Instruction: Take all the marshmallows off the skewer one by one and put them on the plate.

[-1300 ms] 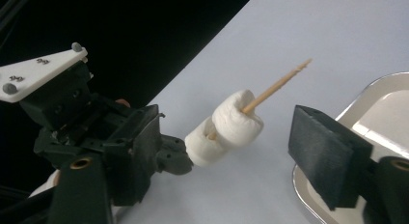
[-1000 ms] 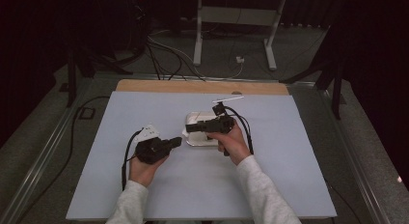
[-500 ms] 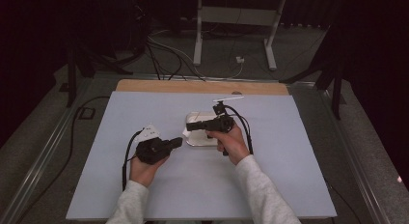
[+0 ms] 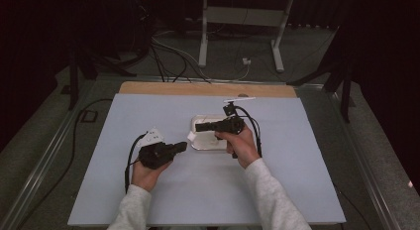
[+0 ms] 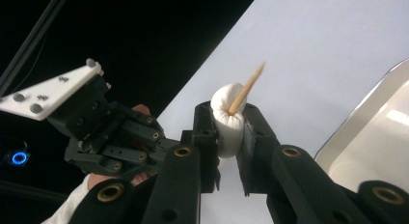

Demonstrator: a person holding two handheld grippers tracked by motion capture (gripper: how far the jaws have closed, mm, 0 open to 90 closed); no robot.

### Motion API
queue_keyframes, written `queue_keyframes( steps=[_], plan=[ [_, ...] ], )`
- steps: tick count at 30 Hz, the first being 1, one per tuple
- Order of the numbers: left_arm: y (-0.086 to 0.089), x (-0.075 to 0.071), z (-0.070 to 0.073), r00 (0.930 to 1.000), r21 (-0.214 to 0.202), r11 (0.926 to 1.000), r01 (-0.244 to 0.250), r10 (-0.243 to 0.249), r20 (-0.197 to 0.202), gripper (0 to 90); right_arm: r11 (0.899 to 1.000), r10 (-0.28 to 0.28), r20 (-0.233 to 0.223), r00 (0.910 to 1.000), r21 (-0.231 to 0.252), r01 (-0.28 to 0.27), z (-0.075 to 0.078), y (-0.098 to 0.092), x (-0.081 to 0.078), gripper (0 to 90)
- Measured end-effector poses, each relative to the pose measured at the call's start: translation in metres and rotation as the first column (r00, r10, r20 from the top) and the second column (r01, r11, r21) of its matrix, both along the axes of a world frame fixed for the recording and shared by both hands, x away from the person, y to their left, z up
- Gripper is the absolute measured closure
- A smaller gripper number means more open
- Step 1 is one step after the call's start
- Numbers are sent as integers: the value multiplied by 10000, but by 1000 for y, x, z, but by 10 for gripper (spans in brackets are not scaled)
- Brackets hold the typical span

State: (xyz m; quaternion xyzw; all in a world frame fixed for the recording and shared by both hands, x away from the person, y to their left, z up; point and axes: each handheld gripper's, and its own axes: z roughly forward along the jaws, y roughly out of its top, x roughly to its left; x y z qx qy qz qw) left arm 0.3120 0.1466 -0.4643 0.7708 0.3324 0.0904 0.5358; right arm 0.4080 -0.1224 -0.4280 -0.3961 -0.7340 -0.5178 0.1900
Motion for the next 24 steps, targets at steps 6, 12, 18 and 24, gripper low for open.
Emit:
queue_keyframes(
  steps=[6,12,18,24],
  plan=[
    [3,0,-3,9999,174,9998,123,-125,103,900,9980,-605,199,9980,178,602,9,-13,3,803],
    [7,0,-7,9999,502,9987,-41,47,-116,900,9905,-1341,496,9897,378,1323,21,-37,9,809],
    [7,0,-3,9996,325,9991,-279,280,-15,900,9779,-1394,1641,9765,-1323,1618,26,-44,6,801],
    [8,1,-2,9989,245,9987,-450,452,-110,900,9642,-1508,1789,9723,-1904,1845,14,-43,7,789]
  ],
)
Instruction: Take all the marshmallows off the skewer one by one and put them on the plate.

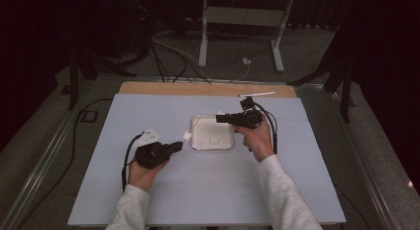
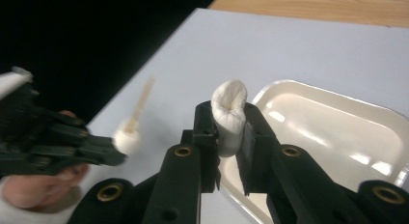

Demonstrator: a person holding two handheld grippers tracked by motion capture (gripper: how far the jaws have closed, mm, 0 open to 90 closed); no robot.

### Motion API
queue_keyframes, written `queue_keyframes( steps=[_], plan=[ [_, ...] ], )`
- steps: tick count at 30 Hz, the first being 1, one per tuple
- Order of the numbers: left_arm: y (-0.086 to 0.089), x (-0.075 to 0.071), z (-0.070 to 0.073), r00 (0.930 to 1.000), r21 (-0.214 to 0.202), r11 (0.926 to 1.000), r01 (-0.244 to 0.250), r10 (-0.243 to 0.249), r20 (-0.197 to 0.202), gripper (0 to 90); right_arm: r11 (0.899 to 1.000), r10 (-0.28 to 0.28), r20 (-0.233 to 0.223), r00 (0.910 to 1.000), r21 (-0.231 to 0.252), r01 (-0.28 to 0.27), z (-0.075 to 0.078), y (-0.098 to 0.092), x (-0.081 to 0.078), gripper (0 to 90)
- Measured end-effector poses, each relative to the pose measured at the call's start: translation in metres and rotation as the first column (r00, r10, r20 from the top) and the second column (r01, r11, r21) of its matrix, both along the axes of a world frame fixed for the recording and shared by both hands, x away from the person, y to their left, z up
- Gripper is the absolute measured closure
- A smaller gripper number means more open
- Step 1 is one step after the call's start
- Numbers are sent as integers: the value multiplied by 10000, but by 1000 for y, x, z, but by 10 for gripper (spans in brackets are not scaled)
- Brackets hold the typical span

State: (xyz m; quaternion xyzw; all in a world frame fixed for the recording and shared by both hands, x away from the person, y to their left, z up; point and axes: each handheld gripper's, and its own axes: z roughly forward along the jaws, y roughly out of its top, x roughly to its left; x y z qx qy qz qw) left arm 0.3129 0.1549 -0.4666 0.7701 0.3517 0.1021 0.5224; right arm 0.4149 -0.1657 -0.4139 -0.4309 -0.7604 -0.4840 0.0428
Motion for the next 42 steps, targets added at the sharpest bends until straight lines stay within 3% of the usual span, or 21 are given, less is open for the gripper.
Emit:
queue_keyframes(
  steps=[5,9,12,13,22,24,27,29,33,42],
  plan=[
    [0,0,0,10000,8,10000,-74,74,-60,900,9973,-266,71,9996,-681,271,-12,0,2,782],
    [-2,0,0,9999,1,10000,-69,69,-98,900,9894,-459,86,9989,-1375,466,-25,2,3,779],
    [-3,1,0,9999,5,10000,-44,44,-134,900,9804,-662,87,9978,-1856,667,-37,3,5,777],
    [-3,1,-1,9999,10,10000,-47,47,-138,900,9723,-799,85,9968,-2197,798,-46,4,6,777],
    [-3,1,-1,9998,3,10000,-70,70,-183,900,9505,-936,-255,9953,-2999,818,-68,9,9,770],
    [-3,1,-1,9998,0,10000,-58,58,-191,900,9487,-928,-275,9953,-3058,800,-69,9,9,749],
    [-3,1,-1,9998,8,10000,-41,41,-187,900,9502,-824,-611,9947,-3057,599,-73,11,10,544],
    [-3,1,-1,9998,8,10000,-51,51,-193,900,9451,-850,-560,9948,-3206,627,-74,11,9,479],
    [-3,2,-2,9997,-22,9999,-101,100,-225,900,9484,-896,-441,9950,-3090,717,-72,11,8,339],
    [-3,2,-1,9996,-41,9999,-165,164,-228,900,9806,-474,-221,9986,-1914,423,-53,11,1,180]
  ],
)
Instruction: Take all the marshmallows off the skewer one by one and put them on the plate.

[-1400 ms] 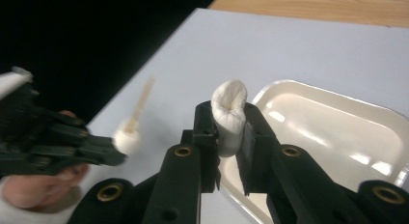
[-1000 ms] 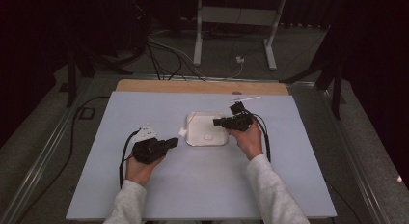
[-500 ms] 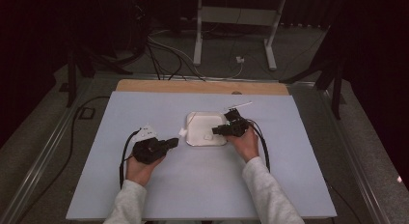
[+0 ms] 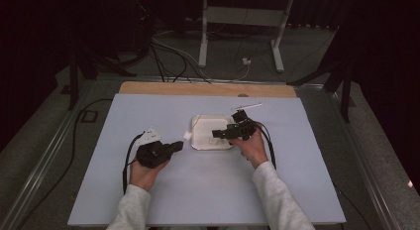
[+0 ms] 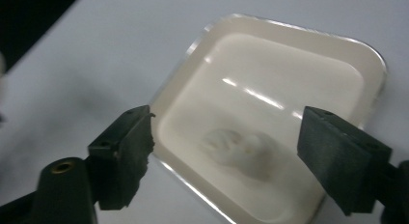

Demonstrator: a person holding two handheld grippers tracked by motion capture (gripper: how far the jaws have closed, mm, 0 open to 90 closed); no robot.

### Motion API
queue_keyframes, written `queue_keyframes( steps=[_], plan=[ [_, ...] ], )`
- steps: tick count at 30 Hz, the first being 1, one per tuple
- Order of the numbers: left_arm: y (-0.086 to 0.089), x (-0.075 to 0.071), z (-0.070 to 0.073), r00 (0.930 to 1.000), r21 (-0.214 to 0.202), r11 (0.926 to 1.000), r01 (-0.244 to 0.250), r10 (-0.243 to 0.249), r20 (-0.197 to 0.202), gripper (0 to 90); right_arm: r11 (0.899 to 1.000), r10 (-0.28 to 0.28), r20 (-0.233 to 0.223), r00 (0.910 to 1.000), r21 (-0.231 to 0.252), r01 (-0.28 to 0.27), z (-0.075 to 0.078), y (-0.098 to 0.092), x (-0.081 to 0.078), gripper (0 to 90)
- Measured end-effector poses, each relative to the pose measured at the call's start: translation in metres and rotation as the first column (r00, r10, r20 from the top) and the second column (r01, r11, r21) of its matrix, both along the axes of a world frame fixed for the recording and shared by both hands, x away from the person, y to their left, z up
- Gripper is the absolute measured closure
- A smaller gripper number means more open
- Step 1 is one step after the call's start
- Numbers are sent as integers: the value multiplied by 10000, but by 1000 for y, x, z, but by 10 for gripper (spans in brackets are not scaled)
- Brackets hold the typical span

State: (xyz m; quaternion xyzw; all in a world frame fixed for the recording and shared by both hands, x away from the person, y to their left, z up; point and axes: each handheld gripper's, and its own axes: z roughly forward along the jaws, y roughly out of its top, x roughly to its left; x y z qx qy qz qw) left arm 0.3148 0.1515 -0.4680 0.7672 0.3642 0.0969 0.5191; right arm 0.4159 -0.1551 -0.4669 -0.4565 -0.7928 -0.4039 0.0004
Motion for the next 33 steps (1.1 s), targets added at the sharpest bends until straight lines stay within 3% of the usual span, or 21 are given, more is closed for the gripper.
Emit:
queue_keyframes(
  steps=[5,12,26,33],
  plan=[
    [0,0,0,10000,6,10000,11,-11,33,900,9968,401,100,9991,685,-407,10,3,-6,156],
    [-1,0,1,10000,-64,10000,-23,24,73,900,9831,1058,49,9944,1499,-1053,23,15,-13,155],
    [-3,-2,4,9998,-256,9997,11,-6,174,900,9548,2103,-226,9774,2196,-2004,32,47,-21,173],
    [-5,-2,5,9997,-302,9995,38,-31,227,900,9412,2381,-518,9699,2587,-2172,31,56,-21,252]
  ],
)
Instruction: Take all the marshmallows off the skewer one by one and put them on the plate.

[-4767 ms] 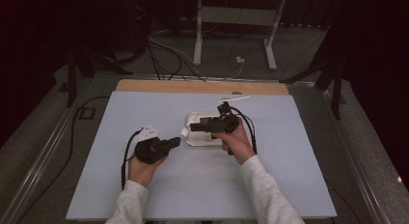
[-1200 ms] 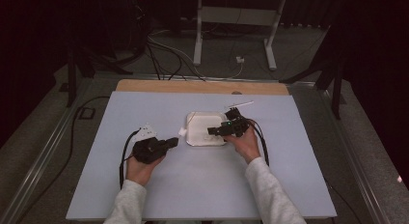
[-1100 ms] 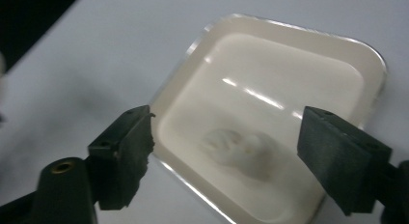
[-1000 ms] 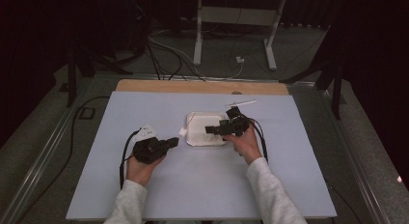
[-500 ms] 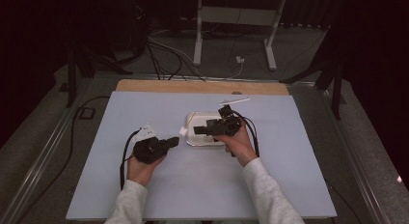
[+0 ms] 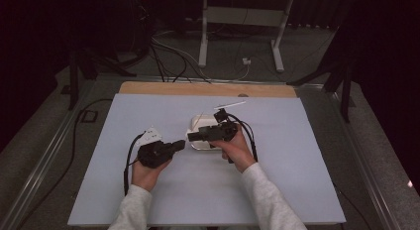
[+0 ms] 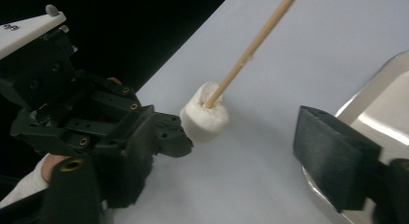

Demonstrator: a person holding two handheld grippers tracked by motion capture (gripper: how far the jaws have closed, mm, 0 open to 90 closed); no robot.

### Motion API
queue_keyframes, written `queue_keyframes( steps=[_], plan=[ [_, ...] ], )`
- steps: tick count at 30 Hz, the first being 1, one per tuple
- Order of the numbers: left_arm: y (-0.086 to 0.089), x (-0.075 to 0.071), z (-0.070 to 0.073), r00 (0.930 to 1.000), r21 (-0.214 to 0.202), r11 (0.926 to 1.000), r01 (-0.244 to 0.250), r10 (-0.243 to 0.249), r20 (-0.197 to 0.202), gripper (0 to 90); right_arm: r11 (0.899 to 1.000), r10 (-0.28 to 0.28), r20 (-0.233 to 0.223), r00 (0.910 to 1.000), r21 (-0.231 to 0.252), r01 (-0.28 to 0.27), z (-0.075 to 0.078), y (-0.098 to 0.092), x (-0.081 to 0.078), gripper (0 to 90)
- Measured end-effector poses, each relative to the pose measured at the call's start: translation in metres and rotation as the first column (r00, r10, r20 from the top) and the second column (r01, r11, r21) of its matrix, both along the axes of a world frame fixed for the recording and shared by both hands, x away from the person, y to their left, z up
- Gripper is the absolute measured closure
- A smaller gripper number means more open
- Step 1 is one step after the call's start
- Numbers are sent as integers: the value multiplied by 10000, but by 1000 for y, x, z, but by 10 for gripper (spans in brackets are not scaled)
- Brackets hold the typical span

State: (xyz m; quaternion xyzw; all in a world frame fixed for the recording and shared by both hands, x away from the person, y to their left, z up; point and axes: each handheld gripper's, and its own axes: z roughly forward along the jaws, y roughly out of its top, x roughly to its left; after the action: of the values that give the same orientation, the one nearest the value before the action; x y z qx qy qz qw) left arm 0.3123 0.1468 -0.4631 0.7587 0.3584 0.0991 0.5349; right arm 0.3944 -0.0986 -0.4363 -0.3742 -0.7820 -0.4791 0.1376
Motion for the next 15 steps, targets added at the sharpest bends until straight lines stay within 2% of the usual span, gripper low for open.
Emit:
queue_keyframes(
  steps=[4,6,10,15],
  plan=[
    [-1,0,0,10000,-26,10000,42,-42,26,900,9997,238,-130,9996,15,-238,-2,5,-1,319],
    [-1,0,0,10000,-63,9999,80,-80,48,900,9997,247,-274,9993,38,-246,-2,7,0,382],
    [-1,0,0,10000,-90,9999,85,-85,41,900,9981,306,-840,9960,553,-260,-5,8,3,518],
    [-1,0,0,9999,-135,9998,125,-124,30,900,9960,362,-1201,9921,855,-260,-8,7,5,560]
  ],
)
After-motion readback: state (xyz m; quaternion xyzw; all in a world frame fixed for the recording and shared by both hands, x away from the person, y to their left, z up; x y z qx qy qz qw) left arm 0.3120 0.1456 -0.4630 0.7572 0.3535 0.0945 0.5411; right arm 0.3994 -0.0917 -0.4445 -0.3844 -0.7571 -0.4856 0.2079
